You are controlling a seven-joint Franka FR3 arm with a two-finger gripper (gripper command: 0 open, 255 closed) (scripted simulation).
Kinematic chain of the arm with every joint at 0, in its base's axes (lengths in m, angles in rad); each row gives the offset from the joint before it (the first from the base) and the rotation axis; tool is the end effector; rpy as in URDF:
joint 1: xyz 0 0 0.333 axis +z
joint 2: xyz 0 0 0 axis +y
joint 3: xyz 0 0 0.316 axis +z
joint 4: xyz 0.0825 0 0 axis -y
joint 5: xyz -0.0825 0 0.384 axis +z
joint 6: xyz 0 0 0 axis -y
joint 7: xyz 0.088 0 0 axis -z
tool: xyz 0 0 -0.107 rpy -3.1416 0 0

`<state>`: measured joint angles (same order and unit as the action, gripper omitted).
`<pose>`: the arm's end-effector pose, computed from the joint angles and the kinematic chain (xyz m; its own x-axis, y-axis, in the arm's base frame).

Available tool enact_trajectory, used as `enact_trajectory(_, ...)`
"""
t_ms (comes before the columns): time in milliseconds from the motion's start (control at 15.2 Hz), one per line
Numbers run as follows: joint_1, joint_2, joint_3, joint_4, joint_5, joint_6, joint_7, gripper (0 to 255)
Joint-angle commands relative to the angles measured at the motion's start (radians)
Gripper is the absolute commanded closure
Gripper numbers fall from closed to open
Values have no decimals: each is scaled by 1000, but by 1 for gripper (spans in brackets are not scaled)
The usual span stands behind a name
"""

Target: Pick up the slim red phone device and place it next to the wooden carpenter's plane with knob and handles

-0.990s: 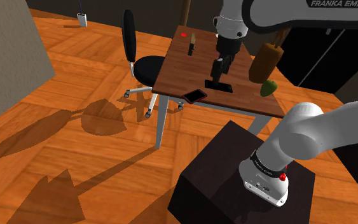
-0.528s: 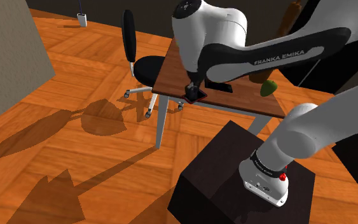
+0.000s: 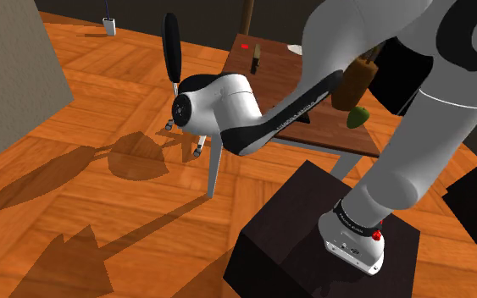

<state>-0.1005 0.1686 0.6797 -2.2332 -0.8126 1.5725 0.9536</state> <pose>0.4275 0.1871 0.2970 0.9982 -0.0198 -0.0563 0.0356 -0.5588 0.8285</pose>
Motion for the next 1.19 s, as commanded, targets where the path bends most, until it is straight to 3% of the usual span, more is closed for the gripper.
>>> enact_trajectory(0,47,168,-22,84,-123,-122,113,0)
enact_trajectory(396,210,542,-206,320,-351,-381,260,0)
enact_trajectory(858,158,507,-227,246,-384,-322,267,0)
enact_trajectory(1122,154,505,-229,240,-387,-318,267,0)
